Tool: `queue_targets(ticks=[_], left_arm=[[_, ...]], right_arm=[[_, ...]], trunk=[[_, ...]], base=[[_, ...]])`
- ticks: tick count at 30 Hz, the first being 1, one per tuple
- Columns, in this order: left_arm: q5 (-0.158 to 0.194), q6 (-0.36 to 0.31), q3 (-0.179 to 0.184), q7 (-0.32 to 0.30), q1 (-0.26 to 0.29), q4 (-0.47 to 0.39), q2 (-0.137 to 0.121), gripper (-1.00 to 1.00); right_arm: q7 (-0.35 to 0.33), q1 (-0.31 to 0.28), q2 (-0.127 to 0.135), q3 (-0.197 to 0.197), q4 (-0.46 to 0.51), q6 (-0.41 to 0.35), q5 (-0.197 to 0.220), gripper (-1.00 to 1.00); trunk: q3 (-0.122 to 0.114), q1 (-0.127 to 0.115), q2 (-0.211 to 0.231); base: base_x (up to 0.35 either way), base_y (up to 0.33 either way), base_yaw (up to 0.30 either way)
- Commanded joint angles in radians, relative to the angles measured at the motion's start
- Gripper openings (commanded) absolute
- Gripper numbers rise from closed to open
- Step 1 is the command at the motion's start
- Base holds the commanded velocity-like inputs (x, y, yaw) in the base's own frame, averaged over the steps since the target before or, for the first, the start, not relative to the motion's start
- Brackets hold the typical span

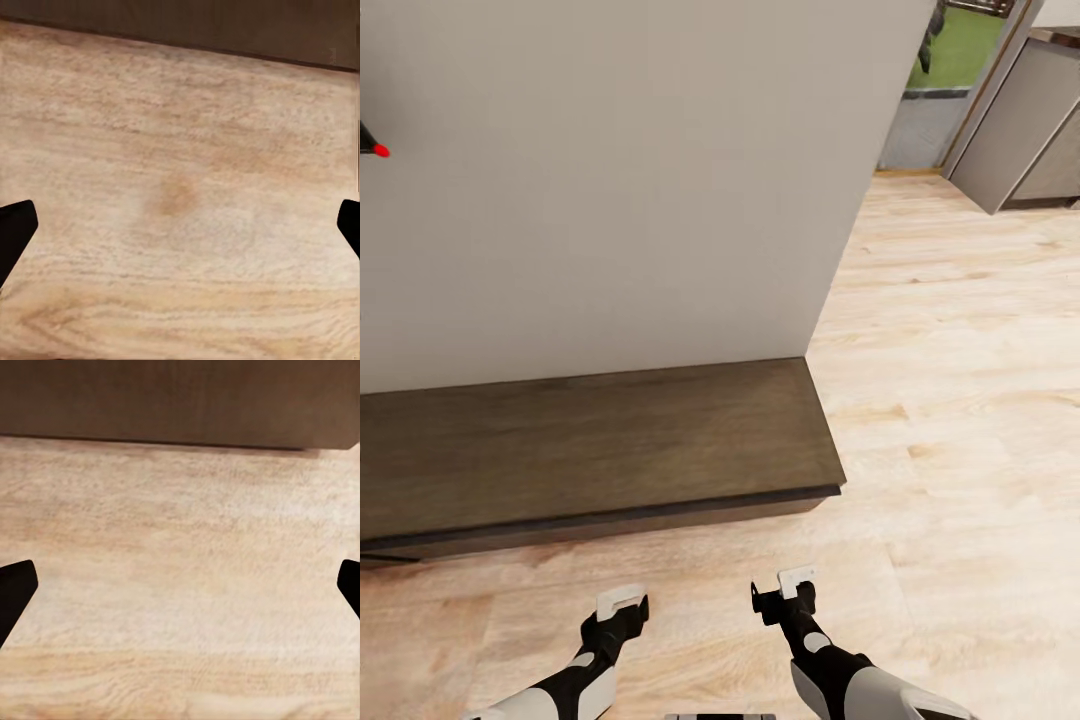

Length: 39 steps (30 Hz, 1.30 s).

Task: Place each of the two pumpkins and all three candles from the living room inside a cabinet in the living room (use any cabinet), then make sure every cabinet is closed, and position the cauldron so it is next to a table in the living room.

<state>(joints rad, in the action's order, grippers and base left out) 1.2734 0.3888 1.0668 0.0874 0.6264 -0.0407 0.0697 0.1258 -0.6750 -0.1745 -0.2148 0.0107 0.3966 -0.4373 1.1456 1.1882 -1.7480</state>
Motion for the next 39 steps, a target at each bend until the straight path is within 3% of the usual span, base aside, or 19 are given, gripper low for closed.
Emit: queue_targets(ticks=[1,5,17,22,28,39], left_arm=[[0.001,0.007,0.0,0.0,-0.002,0.0,0.0,1.0],[0.004,0.016,-0.001,0.0,-0.011,0.001,0.0,1.0],[0.004,0.001,-0.001,-0.002,-0.016,0.004,0.004,1.0],[0.004,-0.109,-0.001,-0.003,-0.026,0.011,0.003,1.0],[0.005,-0.143,-0.002,-0.001,-0.057,0.014,0.001,1.0],[0.005,-0.146,-0.002,0.005,-0.08,0.016,-0.001,1.0]], right_arm=[[0.0,0.0,0.0,0.0,0.0,0.0,0.0,1.0],[-0.001,0.0,0.0,-0.001,0.0,0.001,0.001,1.0],[-0.003,0.013,0.0,-0.002,-0.009,-0.001,0.002,1.0],[-0.003,0.031,0.0,-0.002,-0.013,-0.004,0.002,1.0],[-0.003,0.087,0.0,-0.002,-0.03,-0.006,0.0,1.0],[-0.002,0.221,0.0,-0.002,-0.04,-0.012,0.006,1.0]], trunk=[[0.0,0.0,0.0],[0.0,0.0,0.0],[-0.038,-0.046,0.084],[-0.053,-0.065,0.119],[-0.072,-0.088,0.161],[-0.107,-0.13,0.238]], base=[[-0.027,0.0,0.0],[-0.01,0.0,0.0],[-0.001,0.0,0.0],[0.0,0.0,0.0],[0.0,0.0,0.0],[0.0,0.0,0.0]])
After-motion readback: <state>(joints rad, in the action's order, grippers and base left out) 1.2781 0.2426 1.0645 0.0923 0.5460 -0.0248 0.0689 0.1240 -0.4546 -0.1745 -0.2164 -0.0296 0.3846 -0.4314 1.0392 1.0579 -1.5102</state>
